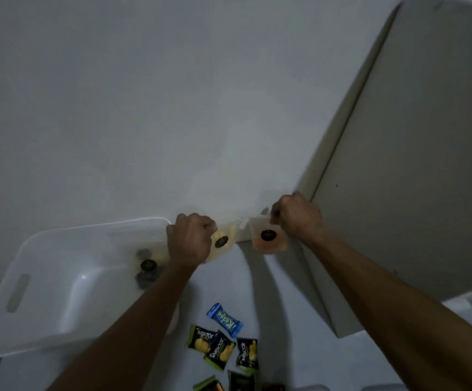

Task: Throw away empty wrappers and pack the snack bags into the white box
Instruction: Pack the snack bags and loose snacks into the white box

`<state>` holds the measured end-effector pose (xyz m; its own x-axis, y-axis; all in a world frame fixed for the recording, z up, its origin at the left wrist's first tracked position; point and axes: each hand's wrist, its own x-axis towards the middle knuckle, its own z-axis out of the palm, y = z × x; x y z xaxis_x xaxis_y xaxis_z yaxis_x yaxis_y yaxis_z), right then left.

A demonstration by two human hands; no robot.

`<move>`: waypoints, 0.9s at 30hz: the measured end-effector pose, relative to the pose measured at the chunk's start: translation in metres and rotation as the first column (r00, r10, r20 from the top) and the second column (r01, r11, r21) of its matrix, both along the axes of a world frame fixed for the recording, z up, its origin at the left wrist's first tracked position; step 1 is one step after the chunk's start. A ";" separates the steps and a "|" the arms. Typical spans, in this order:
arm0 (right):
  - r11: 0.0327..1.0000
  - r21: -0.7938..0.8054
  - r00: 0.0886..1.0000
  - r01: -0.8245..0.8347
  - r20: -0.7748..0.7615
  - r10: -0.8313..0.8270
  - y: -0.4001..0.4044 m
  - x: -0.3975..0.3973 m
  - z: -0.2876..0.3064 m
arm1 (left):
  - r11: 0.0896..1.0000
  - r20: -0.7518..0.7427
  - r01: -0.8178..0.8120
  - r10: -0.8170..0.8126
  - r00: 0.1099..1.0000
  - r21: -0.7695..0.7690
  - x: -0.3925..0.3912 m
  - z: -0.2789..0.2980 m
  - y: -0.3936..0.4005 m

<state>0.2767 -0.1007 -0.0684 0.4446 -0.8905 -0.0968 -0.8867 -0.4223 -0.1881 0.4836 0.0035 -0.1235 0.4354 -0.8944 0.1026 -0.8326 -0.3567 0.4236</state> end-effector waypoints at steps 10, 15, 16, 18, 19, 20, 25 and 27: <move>0.986 -0.134 0.995 -0.098 -0.050 0.092 0.085 0.063 0.150 | 1.000 0.139 -0.007 0.011 0.990 -0.026 0.085 0.140 0.084; 0.973 -0.169 0.986 -0.154 0.040 0.163 0.140 0.116 0.176 | 0.990 0.039 -0.094 0.099 0.994 -0.109 0.147 0.157 0.137; 0.973 -0.164 0.983 -0.163 0.062 0.175 0.149 0.128 0.174 | 0.987 -0.002 -0.106 0.106 0.994 -0.117 0.158 0.156 0.144; 0.976 -0.140 0.977 -0.169 0.108 0.184 0.163 0.151 0.167 | 0.986 -0.074 -0.121 0.113 0.991 -0.116 0.176 0.148 0.154; 0.978 -0.125 0.976 -0.168 0.121 0.183 0.168 0.161 0.161 | 0.985 -0.104 -0.128 0.116 0.988 -0.114 0.182 0.144 0.157; 0.979 -0.112 0.975 -0.169 0.124 0.183 0.173 0.171 0.155 | 0.985 -0.133 -0.133 0.118 0.984 -0.113 0.187 0.139 0.159; 0.960 -0.105 0.962 -0.261 0.052 0.267 0.195 0.203 0.111 | 0.991 -0.230 -0.107 0.086 0.969 -0.080 0.196 0.112 0.159; 0.946 -0.141 0.956 -0.293 -0.007 0.295 0.199 0.208 0.088 | 0.996 -0.240 -0.077 0.064 0.969 -0.047 0.195 0.098 0.156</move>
